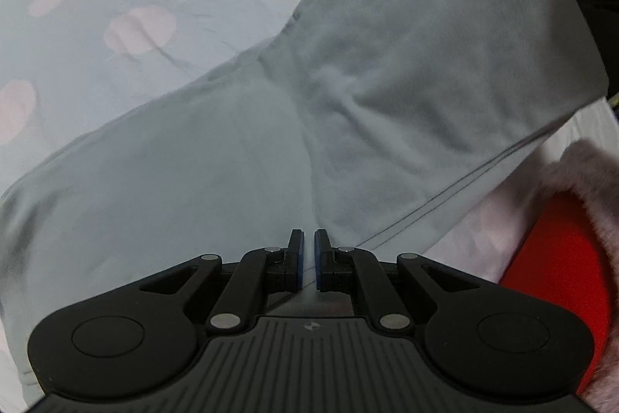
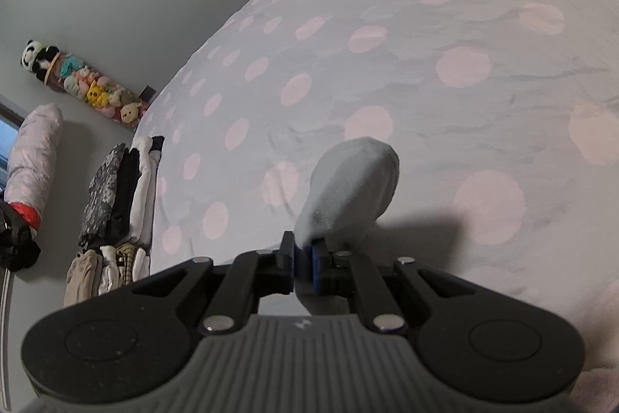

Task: Fold clothes

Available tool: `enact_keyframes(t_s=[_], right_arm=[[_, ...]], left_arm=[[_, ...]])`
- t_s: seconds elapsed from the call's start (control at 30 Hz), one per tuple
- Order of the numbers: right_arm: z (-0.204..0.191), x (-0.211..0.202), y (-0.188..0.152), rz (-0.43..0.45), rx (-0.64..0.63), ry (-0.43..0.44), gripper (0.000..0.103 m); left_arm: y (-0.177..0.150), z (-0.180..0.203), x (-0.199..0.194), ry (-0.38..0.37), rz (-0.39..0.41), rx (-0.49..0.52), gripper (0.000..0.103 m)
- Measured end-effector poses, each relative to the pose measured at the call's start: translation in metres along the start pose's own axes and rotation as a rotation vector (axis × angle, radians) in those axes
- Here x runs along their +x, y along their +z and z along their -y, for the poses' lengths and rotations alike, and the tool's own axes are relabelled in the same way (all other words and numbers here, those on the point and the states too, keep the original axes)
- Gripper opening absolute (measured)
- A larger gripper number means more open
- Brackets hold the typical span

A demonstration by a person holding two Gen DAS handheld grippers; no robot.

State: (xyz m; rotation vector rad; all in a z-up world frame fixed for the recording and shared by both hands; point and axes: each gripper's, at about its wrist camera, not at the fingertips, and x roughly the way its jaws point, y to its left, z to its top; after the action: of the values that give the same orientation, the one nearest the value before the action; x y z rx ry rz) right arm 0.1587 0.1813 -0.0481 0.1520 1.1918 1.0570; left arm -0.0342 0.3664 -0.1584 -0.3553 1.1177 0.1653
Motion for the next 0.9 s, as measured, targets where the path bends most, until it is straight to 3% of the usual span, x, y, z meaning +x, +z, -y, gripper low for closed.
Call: enact_keyframes(t_s=[0.2, 0.33, 0.67, 0.9], right_arm=[[-0.040, 0.011, -0.005, -0.034, -0.018, 0.032, 0.010], [-0.074, 0.029, -0.014, -0.066, -0.044, 0.061, 0.010], [-0.145, 0.109, -0.053, -0.183, -0.095, 0.105, 0.010], [-0.179, 0.169, -0.084, -0.253, -0.140, 0.106, 0.009]], left_arm=[[-0.004, -0.041, -0.052, 0.042, 0.114, -0.114, 0.007], [-0.021, -0.098, -0.085, 0.125, 0.185, -0.319, 0.007], [-0.094, -0.196, -0.115, 0.096, 0.303, -0.772, 0.007], [-0.103, -0.202, -0.114, 0.067, 0.326, -0.814, 0.007]])
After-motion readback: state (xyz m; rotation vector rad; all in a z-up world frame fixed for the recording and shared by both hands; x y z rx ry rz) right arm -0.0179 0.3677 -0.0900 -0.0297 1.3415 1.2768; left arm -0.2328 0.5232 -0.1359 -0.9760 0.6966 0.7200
